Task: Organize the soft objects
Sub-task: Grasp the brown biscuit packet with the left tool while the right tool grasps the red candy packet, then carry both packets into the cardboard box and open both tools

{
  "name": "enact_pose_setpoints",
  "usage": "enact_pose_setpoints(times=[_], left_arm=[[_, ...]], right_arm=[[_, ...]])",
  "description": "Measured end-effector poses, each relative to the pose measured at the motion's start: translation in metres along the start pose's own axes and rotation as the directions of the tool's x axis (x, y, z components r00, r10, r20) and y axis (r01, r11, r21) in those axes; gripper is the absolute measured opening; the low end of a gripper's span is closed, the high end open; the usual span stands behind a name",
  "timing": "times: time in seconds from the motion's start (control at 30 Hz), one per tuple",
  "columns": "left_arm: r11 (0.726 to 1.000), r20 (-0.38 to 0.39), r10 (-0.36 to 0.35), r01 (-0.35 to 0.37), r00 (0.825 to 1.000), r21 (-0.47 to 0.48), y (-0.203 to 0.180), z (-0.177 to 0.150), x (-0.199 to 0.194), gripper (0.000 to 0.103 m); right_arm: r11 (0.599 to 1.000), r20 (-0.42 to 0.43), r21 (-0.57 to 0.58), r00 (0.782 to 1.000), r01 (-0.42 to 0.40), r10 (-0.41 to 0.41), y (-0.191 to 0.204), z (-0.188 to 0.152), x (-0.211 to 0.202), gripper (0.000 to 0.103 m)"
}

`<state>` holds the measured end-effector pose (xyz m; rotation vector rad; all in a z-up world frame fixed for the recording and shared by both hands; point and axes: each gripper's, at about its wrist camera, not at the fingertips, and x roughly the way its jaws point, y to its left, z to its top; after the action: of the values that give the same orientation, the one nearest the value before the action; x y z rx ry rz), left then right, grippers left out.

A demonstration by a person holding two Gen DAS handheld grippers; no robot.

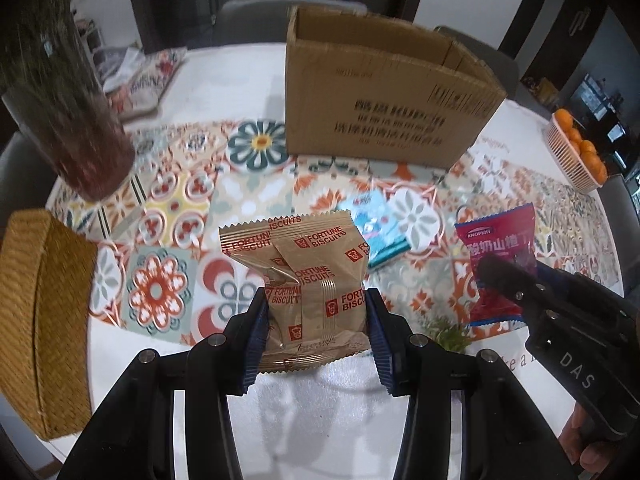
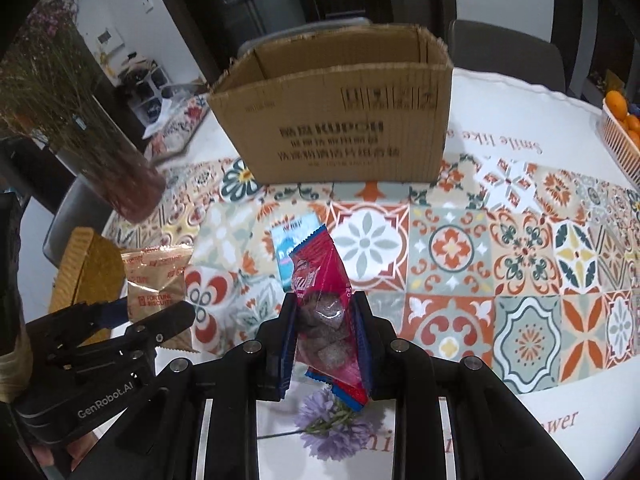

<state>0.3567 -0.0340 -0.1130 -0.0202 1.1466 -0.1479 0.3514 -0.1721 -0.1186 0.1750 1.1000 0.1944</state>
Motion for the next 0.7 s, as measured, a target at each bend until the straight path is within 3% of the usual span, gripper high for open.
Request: enact_pose_setpoints(times=[0.7], left_arm=[[0.995,0.203,-0.062,0.045,0.977,0.089,-0.009,0.045,-0.065,0.046]], right_arm=[[1.0,0.208,-0.014,0.978,-0.004,0.006,0.021,0.033,-0.069,0.028]])
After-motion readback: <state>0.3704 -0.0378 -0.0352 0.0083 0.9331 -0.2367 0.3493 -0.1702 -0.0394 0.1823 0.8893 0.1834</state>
